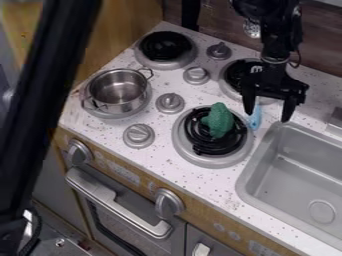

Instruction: Move the blue spatula to the right of the two middle burner switches

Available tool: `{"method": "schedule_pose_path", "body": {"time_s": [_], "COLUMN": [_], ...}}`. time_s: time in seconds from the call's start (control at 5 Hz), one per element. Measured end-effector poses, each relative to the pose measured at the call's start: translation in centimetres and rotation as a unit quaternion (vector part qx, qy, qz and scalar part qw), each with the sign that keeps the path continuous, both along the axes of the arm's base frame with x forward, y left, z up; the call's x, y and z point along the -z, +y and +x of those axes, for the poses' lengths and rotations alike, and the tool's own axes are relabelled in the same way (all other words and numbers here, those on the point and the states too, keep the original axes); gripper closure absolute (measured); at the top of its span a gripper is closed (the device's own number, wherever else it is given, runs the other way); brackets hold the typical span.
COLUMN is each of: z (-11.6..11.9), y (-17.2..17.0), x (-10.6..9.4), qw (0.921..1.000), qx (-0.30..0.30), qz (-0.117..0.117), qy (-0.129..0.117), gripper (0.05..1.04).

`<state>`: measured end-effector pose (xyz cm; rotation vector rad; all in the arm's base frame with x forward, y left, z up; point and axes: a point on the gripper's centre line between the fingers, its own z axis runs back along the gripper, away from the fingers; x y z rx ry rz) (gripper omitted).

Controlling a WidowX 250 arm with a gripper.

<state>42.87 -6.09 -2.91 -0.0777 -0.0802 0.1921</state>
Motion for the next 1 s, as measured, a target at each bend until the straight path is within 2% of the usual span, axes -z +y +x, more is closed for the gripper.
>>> {"method": "schedule_pose_path", "body": {"time_s": [0.4,0.6,0.8,1.0], "z": [1.5,1.4,1.5,1.2], "y": [1.3,1.7,1.8,2.4], "x": [1.7,2.6,2.7,2.7], "qw": [0.9998,0.9995,0.9991,0.9989], "qx": [-0.010,-0.017,-0.032,-0.027], "qz": [0.000,0.001,-0.005,0.008], "qy": [0.017,0.028,0.026,0.037], "gripper": [0.082,0.082,0.118,0.396]}}
